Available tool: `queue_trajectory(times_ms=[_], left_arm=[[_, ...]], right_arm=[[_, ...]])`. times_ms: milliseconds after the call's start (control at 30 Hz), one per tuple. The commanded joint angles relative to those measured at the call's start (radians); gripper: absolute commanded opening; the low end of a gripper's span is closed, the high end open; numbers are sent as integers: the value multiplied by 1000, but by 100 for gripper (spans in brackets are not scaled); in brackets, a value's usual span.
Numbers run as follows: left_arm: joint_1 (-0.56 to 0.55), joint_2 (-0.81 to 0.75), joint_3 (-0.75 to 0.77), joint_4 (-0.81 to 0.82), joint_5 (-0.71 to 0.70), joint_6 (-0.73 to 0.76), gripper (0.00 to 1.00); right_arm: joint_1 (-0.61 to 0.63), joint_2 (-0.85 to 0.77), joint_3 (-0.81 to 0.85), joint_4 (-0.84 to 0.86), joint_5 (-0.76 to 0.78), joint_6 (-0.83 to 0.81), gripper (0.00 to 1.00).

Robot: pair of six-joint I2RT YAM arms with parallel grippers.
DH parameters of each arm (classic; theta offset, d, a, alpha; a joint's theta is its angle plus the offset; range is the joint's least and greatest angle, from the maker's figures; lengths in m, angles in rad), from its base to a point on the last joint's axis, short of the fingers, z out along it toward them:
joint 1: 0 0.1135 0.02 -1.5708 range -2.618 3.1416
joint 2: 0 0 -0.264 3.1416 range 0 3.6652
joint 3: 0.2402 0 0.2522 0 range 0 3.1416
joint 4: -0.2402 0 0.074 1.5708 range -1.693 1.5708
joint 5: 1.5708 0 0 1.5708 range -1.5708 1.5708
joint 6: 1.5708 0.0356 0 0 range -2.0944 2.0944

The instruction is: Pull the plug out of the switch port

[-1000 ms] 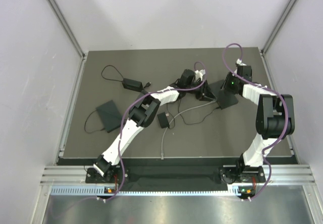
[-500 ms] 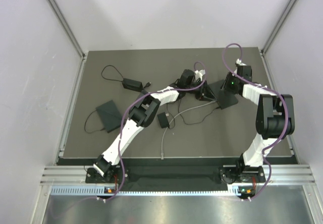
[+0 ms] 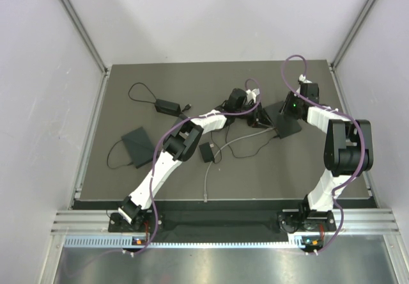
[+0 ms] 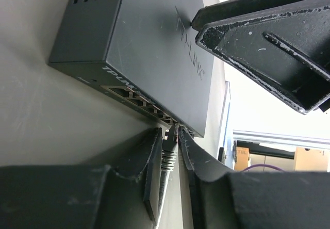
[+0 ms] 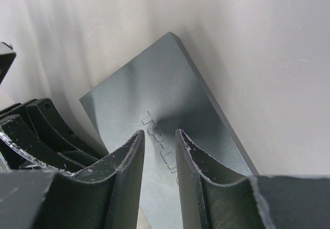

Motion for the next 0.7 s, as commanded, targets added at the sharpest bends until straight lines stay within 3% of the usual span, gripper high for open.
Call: queue_trajectory(times_ms=[0,133,267,300,667], left_arm=[[-11,31,-30,-128,-59,74,23],[-11,30,-27,-144,-77,75,19],[-11,28,-29,-135,-77,48,7],[-11,28,-29,-124,-60,40,0],[9,42,-70,43,43,-72,0]], right_arm=[[8,45,-3,-102,32,-23,32],[8,40,-5,-102,41,-23,32],[43,34,0,-109,68,-23,32],[49,31,-2,-116,87,-26,32],[71,-155,-14,-241,208,-49,40]])
